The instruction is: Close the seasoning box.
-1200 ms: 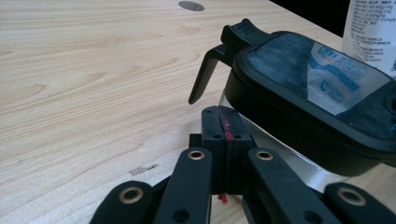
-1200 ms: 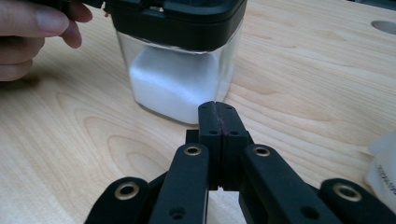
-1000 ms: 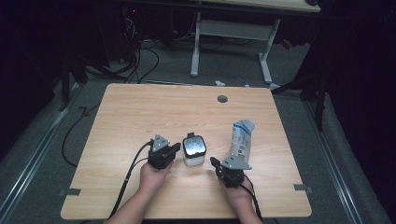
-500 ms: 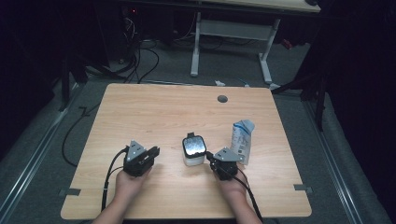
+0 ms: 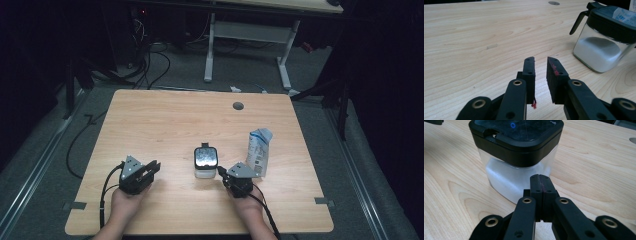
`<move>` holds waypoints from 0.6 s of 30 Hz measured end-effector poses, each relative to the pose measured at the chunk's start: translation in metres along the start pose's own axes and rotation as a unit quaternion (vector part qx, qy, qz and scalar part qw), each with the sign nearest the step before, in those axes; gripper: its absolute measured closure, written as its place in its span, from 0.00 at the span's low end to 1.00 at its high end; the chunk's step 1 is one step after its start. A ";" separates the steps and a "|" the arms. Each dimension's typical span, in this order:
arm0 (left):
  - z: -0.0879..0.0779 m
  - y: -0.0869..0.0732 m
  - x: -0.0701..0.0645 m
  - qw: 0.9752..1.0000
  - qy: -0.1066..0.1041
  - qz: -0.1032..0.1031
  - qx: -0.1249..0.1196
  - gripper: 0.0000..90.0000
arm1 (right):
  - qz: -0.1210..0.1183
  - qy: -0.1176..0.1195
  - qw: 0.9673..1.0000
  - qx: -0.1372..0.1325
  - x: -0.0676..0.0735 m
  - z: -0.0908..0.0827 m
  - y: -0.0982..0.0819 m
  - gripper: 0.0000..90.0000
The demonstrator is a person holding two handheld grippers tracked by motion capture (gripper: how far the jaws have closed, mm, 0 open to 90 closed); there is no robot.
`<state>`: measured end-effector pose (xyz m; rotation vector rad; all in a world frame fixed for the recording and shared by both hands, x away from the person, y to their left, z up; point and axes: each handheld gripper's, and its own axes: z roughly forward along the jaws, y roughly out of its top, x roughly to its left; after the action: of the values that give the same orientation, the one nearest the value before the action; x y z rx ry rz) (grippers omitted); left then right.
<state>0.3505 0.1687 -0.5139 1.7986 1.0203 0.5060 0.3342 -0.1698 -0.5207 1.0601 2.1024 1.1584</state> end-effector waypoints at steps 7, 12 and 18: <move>-0.003 -0.003 0.000 1.000 -0.003 0.002 0.002 0.84 | 0.000 0.001 1.000 -0.005 0.000 -0.005 0.000 0.98; -0.007 -0.006 0.002 1.000 0.001 0.008 0.005 0.82 | 0.007 -0.004 1.000 -0.004 -0.006 -0.016 -0.006 0.90; -0.016 -0.015 0.008 1.000 0.015 0.016 0.012 0.73 | 0.025 -0.020 0.999 -0.007 -0.022 -0.037 -0.021 0.80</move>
<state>0.3375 0.1867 -0.5208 1.8355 1.0237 0.5449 0.3119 -0.2120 -0.5188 1.1263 2.0452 1.1630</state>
